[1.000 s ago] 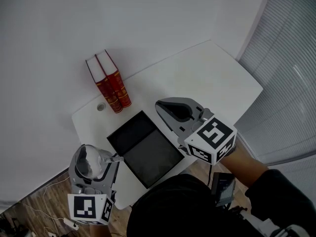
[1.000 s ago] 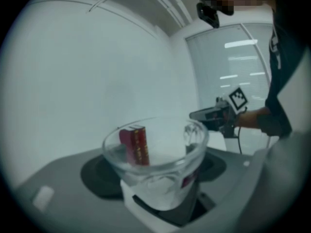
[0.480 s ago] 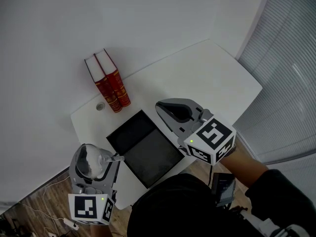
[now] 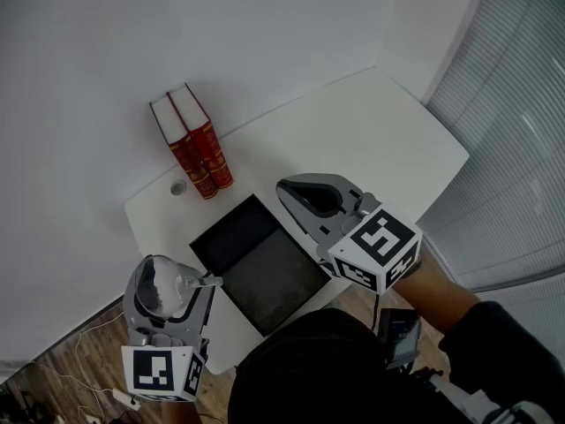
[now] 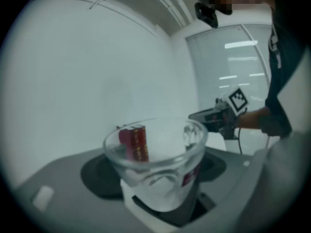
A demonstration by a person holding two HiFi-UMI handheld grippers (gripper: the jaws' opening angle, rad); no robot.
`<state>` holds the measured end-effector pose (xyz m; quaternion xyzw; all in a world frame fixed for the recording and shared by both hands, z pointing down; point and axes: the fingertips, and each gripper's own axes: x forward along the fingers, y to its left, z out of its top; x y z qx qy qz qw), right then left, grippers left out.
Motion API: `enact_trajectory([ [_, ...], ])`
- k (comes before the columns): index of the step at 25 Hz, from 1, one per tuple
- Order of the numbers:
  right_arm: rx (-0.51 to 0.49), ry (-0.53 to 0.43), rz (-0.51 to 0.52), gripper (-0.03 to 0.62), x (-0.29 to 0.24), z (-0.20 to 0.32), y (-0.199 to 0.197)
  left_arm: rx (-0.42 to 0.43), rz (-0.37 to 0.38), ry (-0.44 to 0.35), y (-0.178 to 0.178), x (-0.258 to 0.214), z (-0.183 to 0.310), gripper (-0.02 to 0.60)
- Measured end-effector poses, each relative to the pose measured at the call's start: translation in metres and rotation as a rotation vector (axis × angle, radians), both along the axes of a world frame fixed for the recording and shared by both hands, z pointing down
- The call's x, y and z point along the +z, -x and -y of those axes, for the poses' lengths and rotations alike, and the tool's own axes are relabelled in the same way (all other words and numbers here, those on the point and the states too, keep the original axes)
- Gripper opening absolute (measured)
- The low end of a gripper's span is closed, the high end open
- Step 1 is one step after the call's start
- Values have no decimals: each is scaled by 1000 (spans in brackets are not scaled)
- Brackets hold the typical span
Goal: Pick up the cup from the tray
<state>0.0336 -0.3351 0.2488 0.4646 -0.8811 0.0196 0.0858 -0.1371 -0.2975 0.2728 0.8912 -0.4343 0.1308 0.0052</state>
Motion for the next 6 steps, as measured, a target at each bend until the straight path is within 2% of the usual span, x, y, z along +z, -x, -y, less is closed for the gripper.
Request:
enact_trajectory([
  [6,-1,-1,-1,14,0,2,3,3,0,-1,0,0,1,403],
])
